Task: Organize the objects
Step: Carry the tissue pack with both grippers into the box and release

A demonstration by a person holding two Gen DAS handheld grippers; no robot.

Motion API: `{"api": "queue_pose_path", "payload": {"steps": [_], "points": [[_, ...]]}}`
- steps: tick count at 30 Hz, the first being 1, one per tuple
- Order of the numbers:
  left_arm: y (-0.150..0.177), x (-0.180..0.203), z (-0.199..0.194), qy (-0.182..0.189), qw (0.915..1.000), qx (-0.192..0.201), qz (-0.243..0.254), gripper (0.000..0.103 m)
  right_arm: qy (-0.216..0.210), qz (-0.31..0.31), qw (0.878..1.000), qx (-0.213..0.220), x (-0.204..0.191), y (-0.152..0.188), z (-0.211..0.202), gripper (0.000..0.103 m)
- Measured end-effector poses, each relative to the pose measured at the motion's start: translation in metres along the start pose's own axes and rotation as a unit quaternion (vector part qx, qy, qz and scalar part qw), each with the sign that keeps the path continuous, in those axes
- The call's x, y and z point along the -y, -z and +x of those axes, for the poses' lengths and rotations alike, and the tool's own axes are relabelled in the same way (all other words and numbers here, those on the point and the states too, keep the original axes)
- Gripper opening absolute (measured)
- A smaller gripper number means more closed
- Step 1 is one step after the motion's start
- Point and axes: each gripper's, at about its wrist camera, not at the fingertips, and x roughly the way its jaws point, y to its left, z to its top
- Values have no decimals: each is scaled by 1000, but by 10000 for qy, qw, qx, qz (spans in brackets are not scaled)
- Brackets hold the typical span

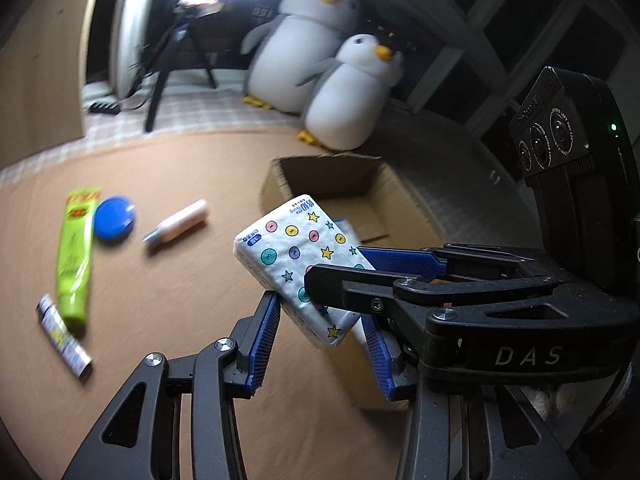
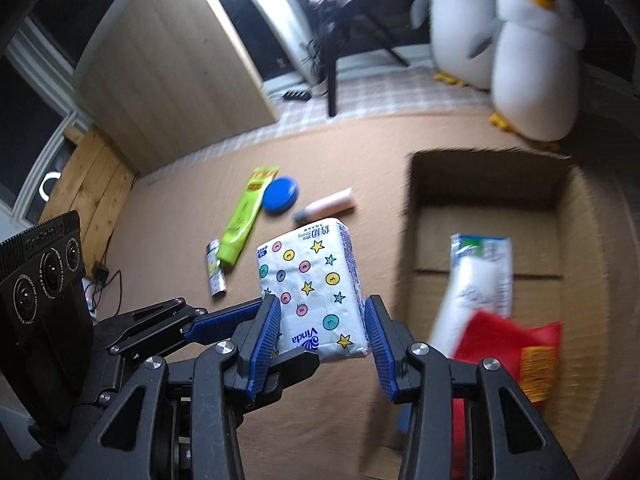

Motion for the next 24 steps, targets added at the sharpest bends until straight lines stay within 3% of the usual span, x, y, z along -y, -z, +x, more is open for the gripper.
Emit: {"api": "queue_pose_path", "payload": {"steps": [14, 24], "points": [[-38, 63, 61, 283, 9985, -172, 431, 45, 340, 556, 9974, 320, 81, -7, -32, 40], [-42, 74, 73, 194, 9984, -203, 496, 47, 435, 681, 9958, 423, 97, -5, -41, 41]]}}
